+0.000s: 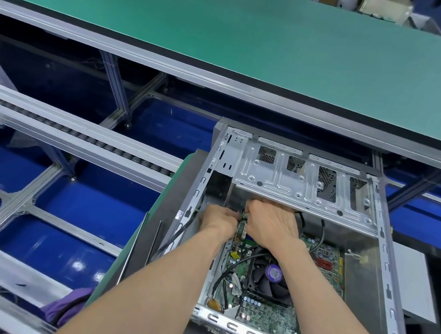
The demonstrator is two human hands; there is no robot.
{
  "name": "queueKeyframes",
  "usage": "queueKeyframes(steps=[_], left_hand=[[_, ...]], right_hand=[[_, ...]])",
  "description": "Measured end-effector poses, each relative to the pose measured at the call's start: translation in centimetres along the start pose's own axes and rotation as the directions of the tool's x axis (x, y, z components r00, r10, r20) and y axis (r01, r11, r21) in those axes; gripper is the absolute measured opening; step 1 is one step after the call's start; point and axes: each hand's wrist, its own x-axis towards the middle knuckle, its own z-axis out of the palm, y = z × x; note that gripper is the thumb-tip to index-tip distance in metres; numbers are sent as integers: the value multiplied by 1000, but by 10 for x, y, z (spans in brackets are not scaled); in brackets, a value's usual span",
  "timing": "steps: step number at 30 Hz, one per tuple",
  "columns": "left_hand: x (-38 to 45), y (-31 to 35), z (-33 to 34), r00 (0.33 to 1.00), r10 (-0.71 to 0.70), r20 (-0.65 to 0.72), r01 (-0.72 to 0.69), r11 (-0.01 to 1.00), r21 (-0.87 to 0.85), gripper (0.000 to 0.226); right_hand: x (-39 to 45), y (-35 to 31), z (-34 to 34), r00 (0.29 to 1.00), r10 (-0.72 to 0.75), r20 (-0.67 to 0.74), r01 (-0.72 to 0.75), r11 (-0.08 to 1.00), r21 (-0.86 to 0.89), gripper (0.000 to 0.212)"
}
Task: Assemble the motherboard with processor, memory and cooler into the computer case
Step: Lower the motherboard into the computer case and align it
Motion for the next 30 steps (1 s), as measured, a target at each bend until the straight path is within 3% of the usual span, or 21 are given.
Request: queueKeyframes(steps=[30], left_hand=[[-4, 3, 0, 999, -33, 7, 33, 999, -6, 42]], right_hand=[[-2, -5, -2, 1000, -17, 9, 18, 999, -46, 6]])
